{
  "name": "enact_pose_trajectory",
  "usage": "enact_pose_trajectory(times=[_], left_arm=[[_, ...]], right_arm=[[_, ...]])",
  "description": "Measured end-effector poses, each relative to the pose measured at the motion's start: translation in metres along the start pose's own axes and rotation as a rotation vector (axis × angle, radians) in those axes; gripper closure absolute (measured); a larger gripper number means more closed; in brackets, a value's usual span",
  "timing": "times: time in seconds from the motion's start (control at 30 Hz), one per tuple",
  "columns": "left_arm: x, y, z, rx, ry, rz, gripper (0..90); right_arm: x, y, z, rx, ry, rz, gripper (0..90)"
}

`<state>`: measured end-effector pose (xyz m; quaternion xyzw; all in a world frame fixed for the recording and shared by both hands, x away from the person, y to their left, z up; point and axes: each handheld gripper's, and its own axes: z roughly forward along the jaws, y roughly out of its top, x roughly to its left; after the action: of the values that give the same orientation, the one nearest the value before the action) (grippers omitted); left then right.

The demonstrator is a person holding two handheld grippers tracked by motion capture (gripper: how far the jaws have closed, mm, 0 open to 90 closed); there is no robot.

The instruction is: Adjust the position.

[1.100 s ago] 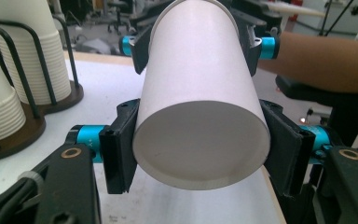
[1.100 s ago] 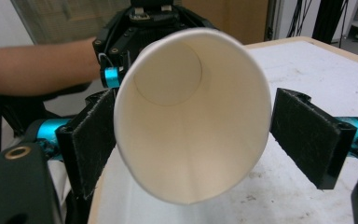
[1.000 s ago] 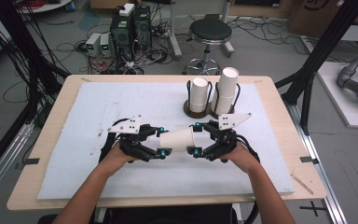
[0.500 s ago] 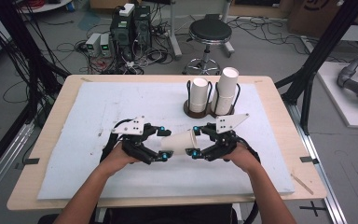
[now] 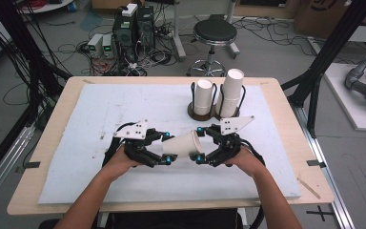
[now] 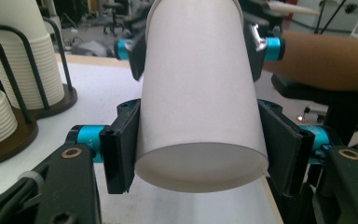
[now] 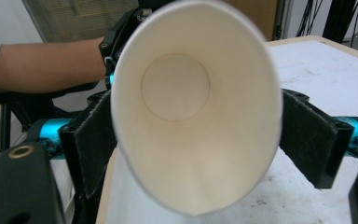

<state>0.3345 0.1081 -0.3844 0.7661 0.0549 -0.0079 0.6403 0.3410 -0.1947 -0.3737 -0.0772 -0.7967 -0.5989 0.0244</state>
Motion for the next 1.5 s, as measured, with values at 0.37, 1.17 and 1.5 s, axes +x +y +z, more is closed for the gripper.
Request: enact_pose_trajectory(times=[0.37,1.17,1.5], left_arm=[[-0.002,-0.001,0.007,0.058,0.033,0.003,33.1],[-0.003,-0.005,0.011,0.106,0.025,-0.005,35.9],[-0.002,-0.006,0.015,0.148,0.059,-0.007,28.8]], right_arm=[[-0.001,0.001,-0.001,0.019,-0.007,-0.034,31.3],[0.001,0.007,-0.003,-0.051,-0.011,0.010,31.3],[0.002,0.008,0.001,0.029,-0.032,-0.034,35.5]])
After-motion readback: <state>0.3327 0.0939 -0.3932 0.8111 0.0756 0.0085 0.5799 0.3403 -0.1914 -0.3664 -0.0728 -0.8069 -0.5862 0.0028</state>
